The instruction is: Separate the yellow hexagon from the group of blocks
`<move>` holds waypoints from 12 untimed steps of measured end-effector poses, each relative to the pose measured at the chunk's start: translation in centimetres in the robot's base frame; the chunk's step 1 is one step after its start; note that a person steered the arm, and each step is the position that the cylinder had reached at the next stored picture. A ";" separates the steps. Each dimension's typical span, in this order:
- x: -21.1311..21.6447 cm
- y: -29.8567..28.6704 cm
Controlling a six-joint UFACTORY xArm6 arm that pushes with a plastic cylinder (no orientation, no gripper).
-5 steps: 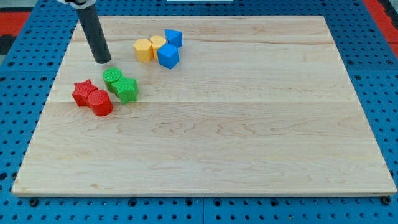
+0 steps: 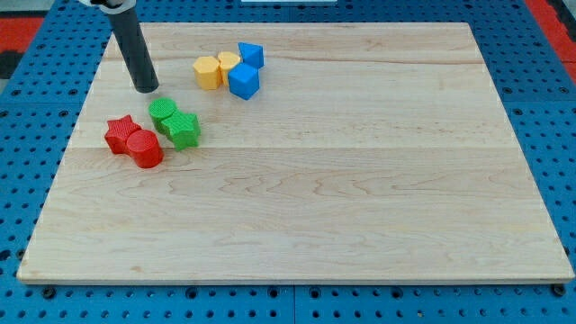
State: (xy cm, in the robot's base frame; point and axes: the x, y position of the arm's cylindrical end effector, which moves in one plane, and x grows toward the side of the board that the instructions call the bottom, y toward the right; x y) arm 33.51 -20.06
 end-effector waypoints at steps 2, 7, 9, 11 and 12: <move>-1.9 2.6; 1.0 9.6; -1.3 18.0; -1.9 9.3; -1.9 5.8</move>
State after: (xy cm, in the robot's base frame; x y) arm 31.63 -14.23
